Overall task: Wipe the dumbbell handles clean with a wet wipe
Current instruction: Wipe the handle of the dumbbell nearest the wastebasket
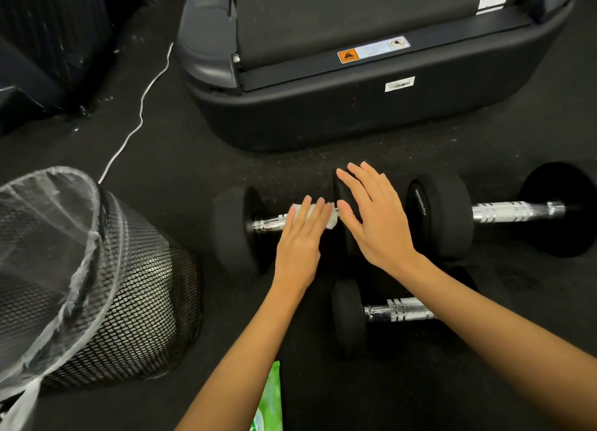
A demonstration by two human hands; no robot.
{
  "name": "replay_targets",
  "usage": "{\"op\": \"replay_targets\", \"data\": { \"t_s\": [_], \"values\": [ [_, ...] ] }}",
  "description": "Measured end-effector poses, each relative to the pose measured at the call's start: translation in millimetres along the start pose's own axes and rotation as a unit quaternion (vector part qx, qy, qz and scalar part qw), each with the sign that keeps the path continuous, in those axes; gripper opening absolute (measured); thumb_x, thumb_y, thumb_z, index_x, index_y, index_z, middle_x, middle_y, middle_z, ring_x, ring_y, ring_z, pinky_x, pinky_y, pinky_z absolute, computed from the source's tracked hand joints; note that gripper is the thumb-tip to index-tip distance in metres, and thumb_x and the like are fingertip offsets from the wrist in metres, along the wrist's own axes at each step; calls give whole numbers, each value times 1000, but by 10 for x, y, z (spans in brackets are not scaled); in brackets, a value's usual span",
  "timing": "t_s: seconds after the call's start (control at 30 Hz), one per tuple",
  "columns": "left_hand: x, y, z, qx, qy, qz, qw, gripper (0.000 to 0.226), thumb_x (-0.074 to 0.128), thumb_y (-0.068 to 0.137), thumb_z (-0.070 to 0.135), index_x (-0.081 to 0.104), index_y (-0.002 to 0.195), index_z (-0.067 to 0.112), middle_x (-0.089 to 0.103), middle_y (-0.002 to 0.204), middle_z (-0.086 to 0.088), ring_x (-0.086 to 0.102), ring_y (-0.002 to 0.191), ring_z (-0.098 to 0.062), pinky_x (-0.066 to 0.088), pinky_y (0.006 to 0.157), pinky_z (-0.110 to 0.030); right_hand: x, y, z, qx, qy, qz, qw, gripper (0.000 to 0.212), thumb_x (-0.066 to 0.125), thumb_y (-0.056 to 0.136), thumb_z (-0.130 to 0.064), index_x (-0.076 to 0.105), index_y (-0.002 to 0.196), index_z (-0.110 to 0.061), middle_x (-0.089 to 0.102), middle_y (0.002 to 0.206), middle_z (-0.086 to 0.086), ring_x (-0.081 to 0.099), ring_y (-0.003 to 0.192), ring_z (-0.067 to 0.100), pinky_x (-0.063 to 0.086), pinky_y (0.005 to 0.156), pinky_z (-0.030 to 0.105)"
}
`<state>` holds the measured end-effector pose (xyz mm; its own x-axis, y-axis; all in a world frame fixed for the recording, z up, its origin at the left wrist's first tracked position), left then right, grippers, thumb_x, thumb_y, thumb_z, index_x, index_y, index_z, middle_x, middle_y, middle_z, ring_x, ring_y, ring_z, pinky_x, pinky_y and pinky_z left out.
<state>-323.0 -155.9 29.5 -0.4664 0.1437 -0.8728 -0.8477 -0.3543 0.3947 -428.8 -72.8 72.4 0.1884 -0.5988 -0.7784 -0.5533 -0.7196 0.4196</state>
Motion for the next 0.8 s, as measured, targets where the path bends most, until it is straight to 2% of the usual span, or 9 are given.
{"op": "replay_targets", "data": {
  "t_s": [0.07,0.2,0.37,0.47,0.6,0.7,0.8],
  "values": [
    [-9,17,25,-25,-10,13,1000,67,48,83,-15,40,146,8,43,150,-10,27,146,-29,21,120,-50,1,11,6,0,1,-1,1000,51,38,102,-39,40,148,-17,39,154,3,24,148,19,15,123,39],
    [29,-190,121,16,-5,17,1000,73,52,80,-20,41,147,8,39,154,-6,23,148,-27,21,120,-49,-12,-4,2,-1,1,2,1000,50,39,102,-38,41,147,-16,40,153,4,25,148,19,16,123,40],
    [1,-139,78,-16,-12,21,1000,70,48,81,-18,41,146,6,40,153,-8,25,147,-27,22,120,-48,-12,2,-6,1,7,4,1000,50,38,102,-38,41,147,-16,40,153,4,25,148,19,16,123,40],
    [29,-139,144,17,7,8,1000,70,44,80,-16,42,145,6,40,152,-8,27,146,-29,24,119,-48,-12,1,-6,-1,3,5,1000,51,38,102,-38,41,147,-16,41,153,4,25,148,19,17,122,41],
    [-82,-132,-75,-49,-14,39,998,69,50,83,-18,44,145,10,44,150,-6,29,146,-24,22,120,-43,-12,1,-9,1,1,1,1000,52,36,102,-40,41,148,-17,40,154,4,25,148,19,16,123,40],
    [-90,-155,-59,-49,-12,46,998,69,52,82,-20,45,144,10,45,149,-7,30,145,-25,20,121,-42,-16,-14,-13,-2,-1,0,1000,51,37,102,-39,41,148,-17,40,154,4,25,148,19,16,123,40],
    [-46,-148,17,-50,-21,43,998,68,51,81,-21,45,143,6,45,149,-10,30,145,-30,23,119,-47,-23,-26,-3,-2,6,6,1000,51,39,102,-38,41,148,-17,40,154,4,25,148,19,17,122,41]
  ]
}}
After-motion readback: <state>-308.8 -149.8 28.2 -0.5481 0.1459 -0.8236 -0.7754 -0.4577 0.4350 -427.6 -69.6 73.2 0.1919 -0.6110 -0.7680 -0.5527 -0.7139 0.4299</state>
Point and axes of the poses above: each hand's wrist, its own y-axis towards the middle knuckle, its own x-axis out of the palm, z = x × y, the point moved 8 cm from there along y, towards the middle knuckle
